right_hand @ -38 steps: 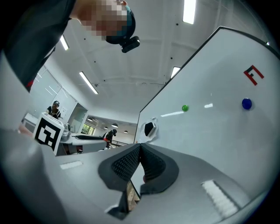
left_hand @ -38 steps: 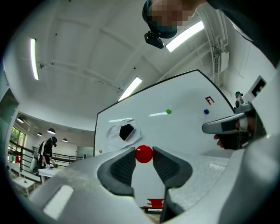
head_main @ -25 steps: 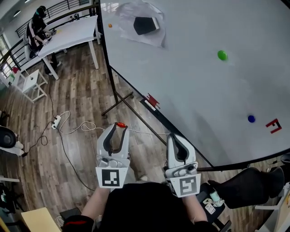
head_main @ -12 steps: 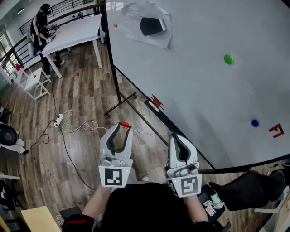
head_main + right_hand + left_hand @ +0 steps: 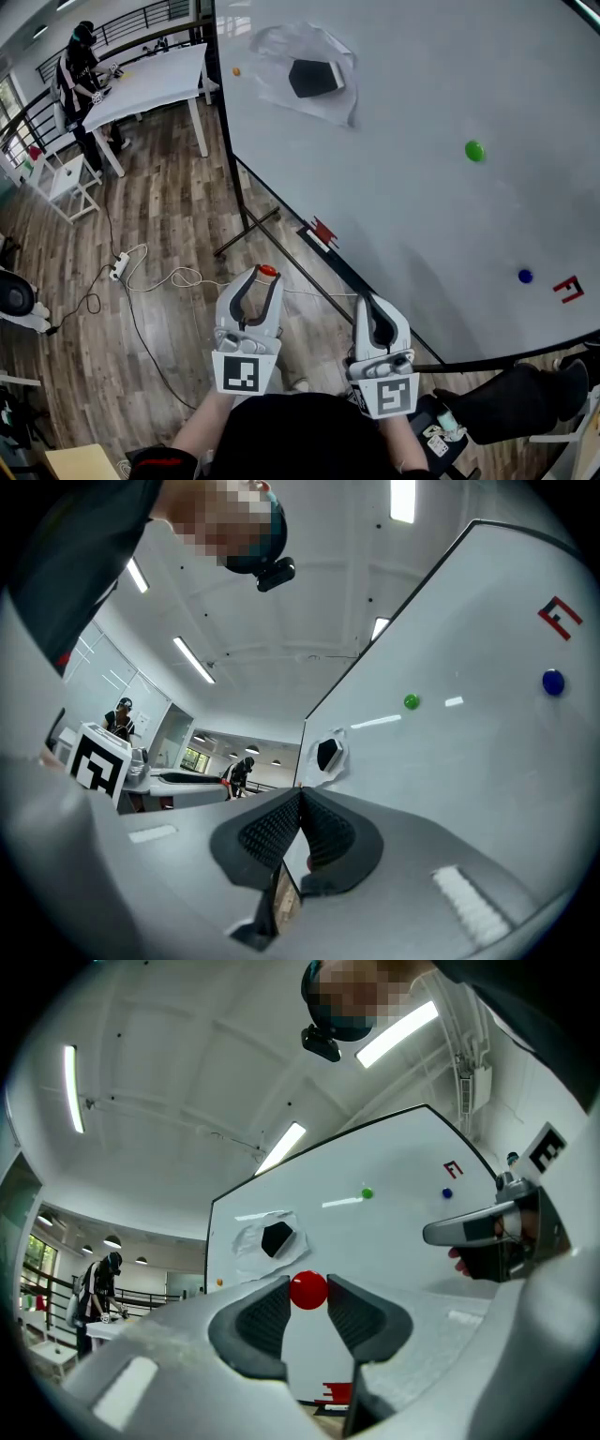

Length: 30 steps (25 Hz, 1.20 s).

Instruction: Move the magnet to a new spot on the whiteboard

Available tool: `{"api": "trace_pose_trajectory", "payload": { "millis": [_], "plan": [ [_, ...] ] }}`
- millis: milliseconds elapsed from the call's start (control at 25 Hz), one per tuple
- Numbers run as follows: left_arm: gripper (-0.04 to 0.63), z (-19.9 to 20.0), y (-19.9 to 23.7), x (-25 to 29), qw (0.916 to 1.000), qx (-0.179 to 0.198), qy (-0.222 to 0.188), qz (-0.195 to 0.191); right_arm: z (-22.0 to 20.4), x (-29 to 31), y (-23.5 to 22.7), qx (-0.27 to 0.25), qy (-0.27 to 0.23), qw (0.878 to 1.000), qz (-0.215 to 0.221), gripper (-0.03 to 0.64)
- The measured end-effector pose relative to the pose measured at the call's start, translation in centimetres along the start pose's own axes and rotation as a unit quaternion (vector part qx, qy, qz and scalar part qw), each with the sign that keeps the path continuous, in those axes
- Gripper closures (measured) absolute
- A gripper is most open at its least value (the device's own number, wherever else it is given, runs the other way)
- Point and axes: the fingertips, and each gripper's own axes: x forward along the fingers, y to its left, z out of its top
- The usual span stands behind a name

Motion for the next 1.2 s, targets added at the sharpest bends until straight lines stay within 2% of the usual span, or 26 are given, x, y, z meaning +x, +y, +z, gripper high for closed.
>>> {"api": "trace_pose_trajectory", "payload": {
  "millis": [160, 280, 840, 1080, 1200],
  "plan": [
    [0.465, -0.3, -0.1, 1.6, 0.9998, 0.003, 0.005, -0.019, 0.0, 0.6, -0.7, -0.002, 0.002, 1.0, -0.013, 0.615],
    [0.465, -0.5, -0.2, 2.8, 0.9995, -0.011, 0.008, -0.028, -0.1, 0.9, -1.1, -0.005, 0.004, 1.0, -0.025, 0.615],
    [0.465, 0.4, -2.1, 9.0, 0.9932, -0.001, -0.038, -0.11, 0.1, 1.6, -4.2, -0.022, 0.004, 0.995, -0.095, 0.615],
    [0.465, -0.4, -3.0, 11.2, 0.9902, -0.02, -0.03, -0.135, -0.5, 1.6, -5.6, -0.03, 0.018, 0.991, -0.126, 0.615],
    [0.465, -0.4, -3.5, 12.3, 0.9879, -0.018, -0.037, -0.15, -0.7, 1.6, -6.0, -0.035, 0.026, 0.989, -0.14, 0.615]
  ]
}}
